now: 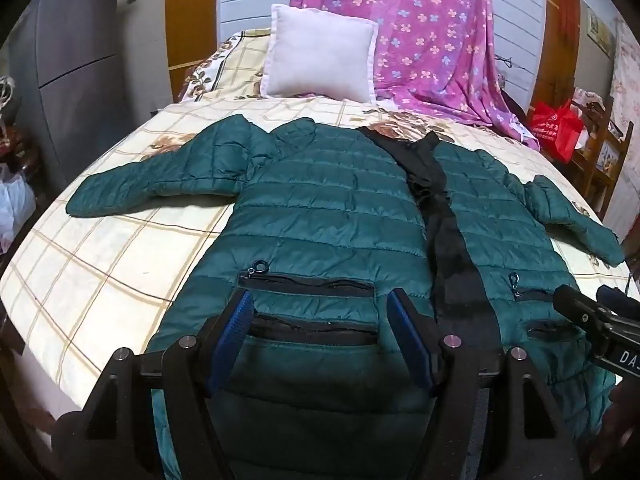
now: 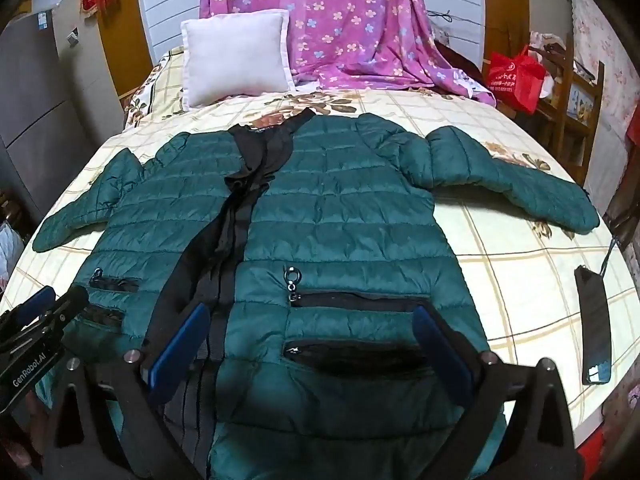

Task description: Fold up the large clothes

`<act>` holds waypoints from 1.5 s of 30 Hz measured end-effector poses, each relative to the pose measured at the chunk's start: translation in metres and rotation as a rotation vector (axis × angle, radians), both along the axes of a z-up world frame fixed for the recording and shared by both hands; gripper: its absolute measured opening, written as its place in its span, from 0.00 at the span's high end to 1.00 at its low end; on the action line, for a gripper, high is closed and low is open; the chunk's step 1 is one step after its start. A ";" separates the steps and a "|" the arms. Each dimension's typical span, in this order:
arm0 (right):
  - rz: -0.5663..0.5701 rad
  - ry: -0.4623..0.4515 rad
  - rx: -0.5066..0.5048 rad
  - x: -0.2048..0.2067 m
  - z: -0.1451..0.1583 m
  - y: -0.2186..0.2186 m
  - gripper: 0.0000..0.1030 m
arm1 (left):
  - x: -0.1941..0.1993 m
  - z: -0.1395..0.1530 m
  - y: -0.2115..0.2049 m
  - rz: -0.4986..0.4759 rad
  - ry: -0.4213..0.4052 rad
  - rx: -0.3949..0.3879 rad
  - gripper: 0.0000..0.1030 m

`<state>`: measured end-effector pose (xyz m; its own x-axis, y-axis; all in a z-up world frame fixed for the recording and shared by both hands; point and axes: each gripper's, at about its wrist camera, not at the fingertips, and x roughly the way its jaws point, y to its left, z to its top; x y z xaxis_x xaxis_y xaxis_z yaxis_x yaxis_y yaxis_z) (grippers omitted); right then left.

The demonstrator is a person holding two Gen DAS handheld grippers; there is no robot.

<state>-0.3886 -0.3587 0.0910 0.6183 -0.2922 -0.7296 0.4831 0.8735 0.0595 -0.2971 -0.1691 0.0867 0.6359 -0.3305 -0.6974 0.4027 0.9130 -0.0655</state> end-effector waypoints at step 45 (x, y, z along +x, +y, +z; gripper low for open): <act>-0.007 -0.071 0.027 0.015 0.001 -0.010 0.00 | 0.005 -0.003 -0.021 -0.032 0.025 -0.008 0.53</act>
<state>-0.3737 -0.3686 0.0915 0.6668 -0.2778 -0.6915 0.4829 0.8678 0.1171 -0.2923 -0.1902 0.0833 0.6077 -0.3562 -0.7099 0.4296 0.8992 -0.0834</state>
